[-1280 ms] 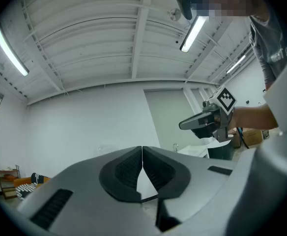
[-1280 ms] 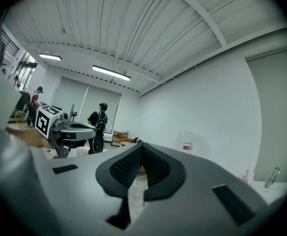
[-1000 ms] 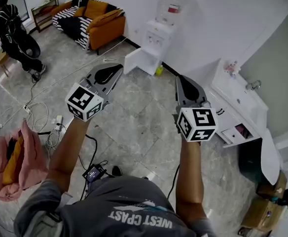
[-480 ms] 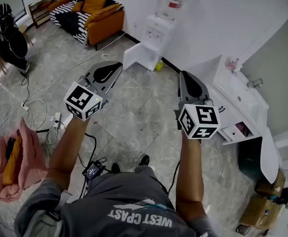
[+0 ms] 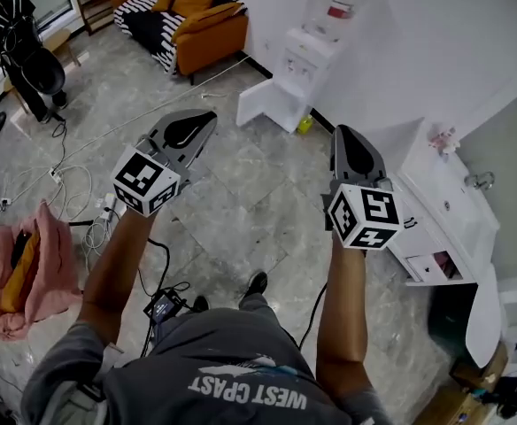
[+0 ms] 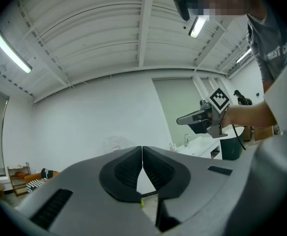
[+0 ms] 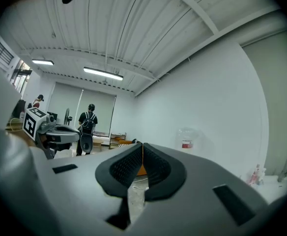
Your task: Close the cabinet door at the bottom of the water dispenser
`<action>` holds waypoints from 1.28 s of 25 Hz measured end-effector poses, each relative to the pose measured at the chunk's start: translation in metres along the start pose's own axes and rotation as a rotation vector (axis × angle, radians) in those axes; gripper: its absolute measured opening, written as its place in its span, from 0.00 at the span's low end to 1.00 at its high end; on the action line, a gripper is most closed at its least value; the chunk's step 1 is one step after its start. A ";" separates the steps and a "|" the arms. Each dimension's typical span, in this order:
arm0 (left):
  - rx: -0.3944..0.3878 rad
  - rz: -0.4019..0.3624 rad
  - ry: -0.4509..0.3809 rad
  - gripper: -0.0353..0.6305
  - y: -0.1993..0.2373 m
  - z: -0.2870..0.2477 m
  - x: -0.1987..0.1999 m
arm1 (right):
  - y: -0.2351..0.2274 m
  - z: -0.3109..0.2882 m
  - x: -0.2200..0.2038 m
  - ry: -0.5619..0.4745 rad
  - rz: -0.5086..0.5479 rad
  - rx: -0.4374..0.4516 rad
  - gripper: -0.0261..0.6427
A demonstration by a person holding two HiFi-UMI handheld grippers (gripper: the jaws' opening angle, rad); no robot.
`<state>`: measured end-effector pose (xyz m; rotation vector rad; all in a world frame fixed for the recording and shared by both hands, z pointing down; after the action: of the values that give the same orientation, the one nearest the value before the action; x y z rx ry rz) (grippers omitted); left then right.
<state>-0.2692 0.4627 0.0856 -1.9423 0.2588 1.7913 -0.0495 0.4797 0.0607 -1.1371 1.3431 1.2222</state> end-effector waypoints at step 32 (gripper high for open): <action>0.083 -0.001 0.108 0.08 0.082 -0.195 -0.036 | -0.146 -0.197 -0.047 0.029 -0.059 0.114 0.08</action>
<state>-0.1384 0.2946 0.1076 -1.9822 0.3631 1.6508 0.0886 0.2756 0.1003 -1.1098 1.3742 1.0766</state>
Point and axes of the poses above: the fingertips, and each gripper's own axes: z backward along the fingers, y to its left, x out of its top, the point moved 1 cm from there along z, backward along the fingers, and after that the axes turned 13 degrees about -x, right-handed, at the moved point
